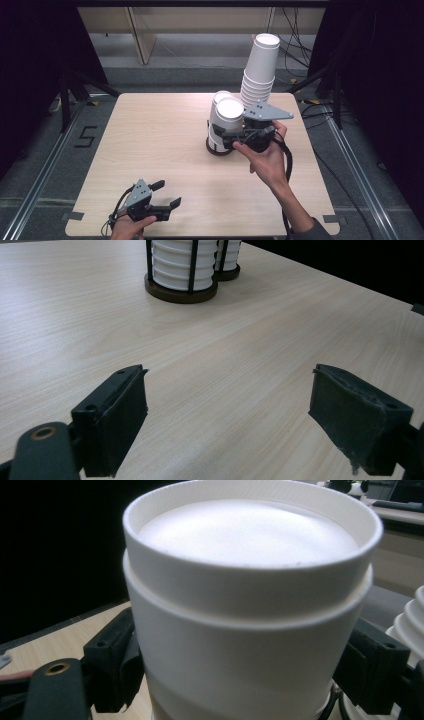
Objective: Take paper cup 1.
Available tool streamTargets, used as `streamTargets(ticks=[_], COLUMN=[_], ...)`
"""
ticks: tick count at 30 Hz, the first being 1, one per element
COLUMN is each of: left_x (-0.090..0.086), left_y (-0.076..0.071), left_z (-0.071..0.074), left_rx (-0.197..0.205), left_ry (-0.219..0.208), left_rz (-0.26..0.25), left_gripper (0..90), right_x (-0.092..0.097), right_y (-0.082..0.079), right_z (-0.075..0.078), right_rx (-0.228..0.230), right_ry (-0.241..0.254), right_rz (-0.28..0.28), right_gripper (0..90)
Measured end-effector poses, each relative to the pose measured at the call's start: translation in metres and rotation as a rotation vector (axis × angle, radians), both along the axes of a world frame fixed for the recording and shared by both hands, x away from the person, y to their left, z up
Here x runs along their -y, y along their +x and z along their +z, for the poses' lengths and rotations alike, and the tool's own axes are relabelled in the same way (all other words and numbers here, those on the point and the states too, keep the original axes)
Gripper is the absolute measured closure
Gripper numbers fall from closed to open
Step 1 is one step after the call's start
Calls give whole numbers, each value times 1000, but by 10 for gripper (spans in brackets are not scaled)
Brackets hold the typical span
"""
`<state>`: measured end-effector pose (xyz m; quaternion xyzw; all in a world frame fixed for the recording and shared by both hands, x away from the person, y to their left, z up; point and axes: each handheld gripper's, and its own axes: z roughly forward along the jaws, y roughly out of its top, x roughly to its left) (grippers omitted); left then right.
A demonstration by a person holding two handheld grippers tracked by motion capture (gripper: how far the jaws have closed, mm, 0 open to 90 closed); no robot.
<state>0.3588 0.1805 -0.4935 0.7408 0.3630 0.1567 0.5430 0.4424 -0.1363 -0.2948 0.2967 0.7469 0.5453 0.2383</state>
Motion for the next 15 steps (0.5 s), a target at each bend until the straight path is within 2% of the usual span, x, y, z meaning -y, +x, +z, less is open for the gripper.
streamTargets(ticks=[3, 4, 6, 7, 11, 12, 13, 14, 15], left_x=[0, 0, -1, -1, -1, -2, -2, -2, -2], left_y=[1, 1, 1, 0, 1, 1, 1, 1, 1], left_z=[-1, 0, 0, 0, 0, 1, 1, 1, 1], left_rx=[5, 7, 5, 5, 7, 8, 8, 8, 8], left_ry=[-18, -13, -7, -5, -10, -13, -11, -11, -14], left_rz=[-2, -1, 4, 5, 2, 2, 2, 2, 2], left_gripper=[144, 144, 144, 144, 144, 144, 144, 144, 144], right_x=[-1, -1, -2, -2, -4, -4, -4, -5, -5], right_y=[-4, -5, -8, -8, -8, -6, -5, -5, -5], right_z=[-7, -11, -20, -25, -40, -44, -47, -52, -52], right_rx=[-12, -8, -36, -28, -86, -75, -88, -110, -110], right_ry=[2, 0, 8, 6, 3, 10, 6, 22, 22], right_rz=[12, 20, 38, 40, 64, 67, 72, 84, 84], right_gripper=[185, 186, 186, 185, 185, 185, 186, 185, 185])
